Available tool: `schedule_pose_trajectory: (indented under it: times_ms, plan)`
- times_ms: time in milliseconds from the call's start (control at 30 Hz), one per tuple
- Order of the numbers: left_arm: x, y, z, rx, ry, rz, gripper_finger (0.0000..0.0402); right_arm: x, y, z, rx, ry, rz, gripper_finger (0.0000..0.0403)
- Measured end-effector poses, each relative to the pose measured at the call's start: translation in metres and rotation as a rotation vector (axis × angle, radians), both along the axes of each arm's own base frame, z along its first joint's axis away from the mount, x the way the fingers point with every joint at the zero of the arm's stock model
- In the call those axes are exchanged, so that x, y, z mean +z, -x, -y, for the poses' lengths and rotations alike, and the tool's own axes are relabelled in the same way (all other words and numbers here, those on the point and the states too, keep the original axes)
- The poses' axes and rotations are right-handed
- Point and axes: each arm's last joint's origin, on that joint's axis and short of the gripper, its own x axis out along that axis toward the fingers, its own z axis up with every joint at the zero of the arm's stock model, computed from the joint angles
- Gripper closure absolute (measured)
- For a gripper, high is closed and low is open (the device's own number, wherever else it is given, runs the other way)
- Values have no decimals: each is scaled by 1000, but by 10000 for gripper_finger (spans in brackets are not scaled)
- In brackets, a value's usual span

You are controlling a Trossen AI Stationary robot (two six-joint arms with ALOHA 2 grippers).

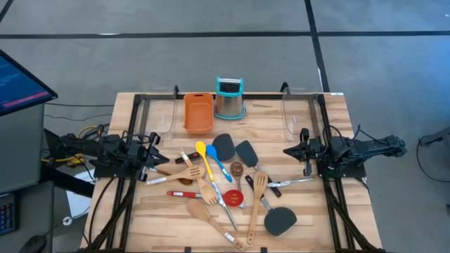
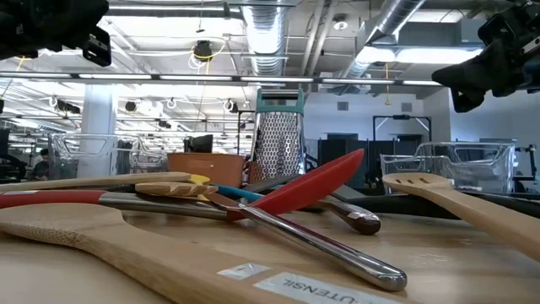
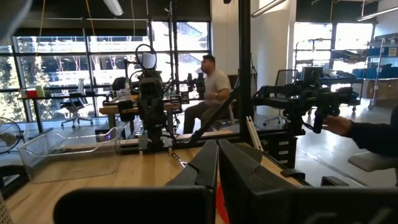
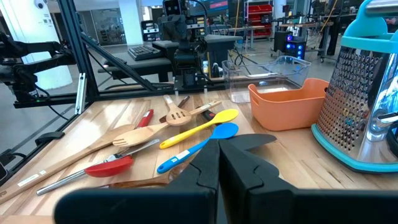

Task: Pick & Place Kitchen Items

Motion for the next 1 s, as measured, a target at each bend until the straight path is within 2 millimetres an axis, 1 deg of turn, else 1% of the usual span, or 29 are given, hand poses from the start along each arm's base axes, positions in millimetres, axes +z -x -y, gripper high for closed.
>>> schedule_pose_trajectory:
  times_ms: [1000]
  plan:
    - [3,0,-1,23,10,26,400,0,0,0,-1,0,1,403]
